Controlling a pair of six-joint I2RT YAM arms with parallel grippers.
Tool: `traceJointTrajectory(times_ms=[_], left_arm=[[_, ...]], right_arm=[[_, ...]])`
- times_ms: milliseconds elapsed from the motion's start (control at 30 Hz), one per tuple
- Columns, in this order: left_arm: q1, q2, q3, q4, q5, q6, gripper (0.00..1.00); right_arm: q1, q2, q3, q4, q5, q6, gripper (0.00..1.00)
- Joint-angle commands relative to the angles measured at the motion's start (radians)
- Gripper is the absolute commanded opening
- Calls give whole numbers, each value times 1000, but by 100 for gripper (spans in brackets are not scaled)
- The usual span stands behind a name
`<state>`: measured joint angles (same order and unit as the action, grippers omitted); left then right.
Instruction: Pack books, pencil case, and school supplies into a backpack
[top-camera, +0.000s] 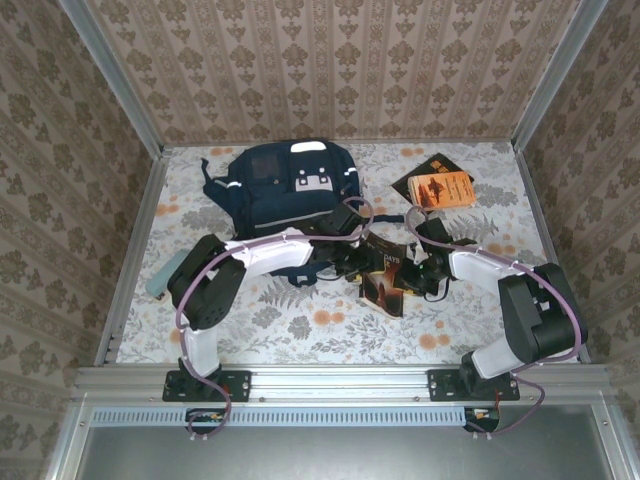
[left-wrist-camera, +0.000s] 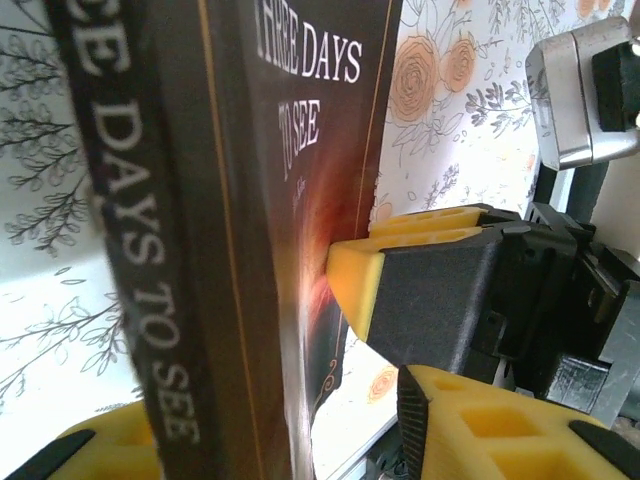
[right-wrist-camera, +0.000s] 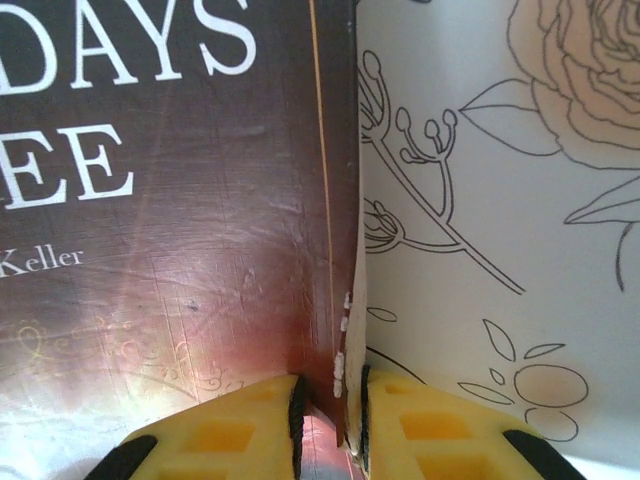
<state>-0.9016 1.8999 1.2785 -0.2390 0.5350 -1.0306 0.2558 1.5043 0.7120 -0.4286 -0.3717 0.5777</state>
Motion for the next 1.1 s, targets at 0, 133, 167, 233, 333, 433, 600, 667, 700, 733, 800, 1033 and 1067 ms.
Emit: traceJointTrajectory(times_ms=[0, 133, 167, 233, 333, 433, 600, 667, 700, 733, 800, 1033, 1067], left_arm=[[-12, 17, 29, 71, 56, -14, 38], [-12, 8, 51, -16, 0, 21, 21], [-10, 1, 52, -31, -16, 28, 16], [-8, -19, 52, -52, -36, 38, 9], [0, -64, 53, -76, -76, 55, 5], [10, -127, 53, -95, -111, 84, 5], [74, -251, 71, -139, -140, 132, 6], [98, -298, 79, -147, -161, 131, 6], [108, -322, 82, -146, -168, 131, 6], [121, -349, 84, -144, -184, 125, 6], [152, -401, 70, -124, -214, 96, 6], [224, -528, -5, 86, -238, -38, 2], [224, -539, -5, 93, -253, -43, 2]], right_arm=[[19, 38, -45, 22, 10, 12, 23], [19, 19, -43, 14, 27, 13, 24], [18, 5, -42, 12, 33, 13, 25], [16, -29, -42, 8, 42, 16, 29], [8, -103, -38, 8, 32, 21, 40], [5, -207, -25, 19, -4, 26, 58], [4, -357, 20, 104, -79, 103, 80], [4, -404, 31, 158, -103, 162, 84], [4, -426, 33, 184, -114, 193, 86], [4, -447, 33, 223, -130, 234, 87], [6, -477, 19, 313, -161, 339, 89], [99, -437, -22, 681, -267, 591, 93], [116, -426, -29, 733, -259, 620, 94]])
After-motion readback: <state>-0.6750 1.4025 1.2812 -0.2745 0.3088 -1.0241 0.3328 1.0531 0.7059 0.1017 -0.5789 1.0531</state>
